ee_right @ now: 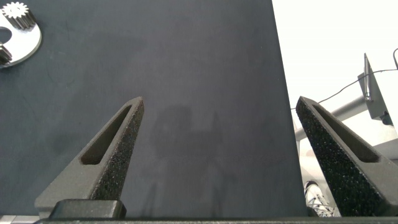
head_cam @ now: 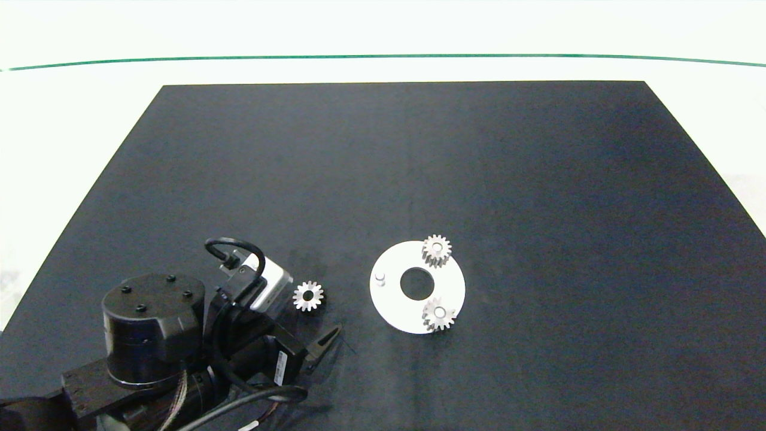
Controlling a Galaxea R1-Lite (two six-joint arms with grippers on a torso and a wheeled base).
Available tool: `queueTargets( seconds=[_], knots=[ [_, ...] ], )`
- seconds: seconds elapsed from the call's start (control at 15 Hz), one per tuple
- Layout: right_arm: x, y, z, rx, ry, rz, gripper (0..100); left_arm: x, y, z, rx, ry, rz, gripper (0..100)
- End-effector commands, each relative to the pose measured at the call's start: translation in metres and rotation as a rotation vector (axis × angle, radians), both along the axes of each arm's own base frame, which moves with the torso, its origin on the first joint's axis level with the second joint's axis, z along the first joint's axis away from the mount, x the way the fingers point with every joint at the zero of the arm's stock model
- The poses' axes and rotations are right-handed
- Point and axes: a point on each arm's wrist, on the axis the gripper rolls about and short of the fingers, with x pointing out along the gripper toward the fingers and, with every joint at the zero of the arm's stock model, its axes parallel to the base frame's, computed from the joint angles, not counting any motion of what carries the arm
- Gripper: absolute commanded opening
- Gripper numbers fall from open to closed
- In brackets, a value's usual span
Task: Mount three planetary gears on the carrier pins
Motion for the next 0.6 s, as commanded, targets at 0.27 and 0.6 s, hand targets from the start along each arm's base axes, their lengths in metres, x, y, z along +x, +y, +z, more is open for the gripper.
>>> queueTargets(
  seconds=[0.27, 0.6],
  knots=[
    [-0.0008, -0.0015, -0.0022, 0.0, -0.003, 0.009, 100, 0.0119, -0.0059, -0.003, 0.003, -0.006, 0.017, 97],
    [-0.0008, -0.0017, -0.0022, 0.0, -0.003, 0.01, 100, 0.0144, -0.0071, -0.0062, 0.009, 0.002, 0.019, 88]
  ],
)
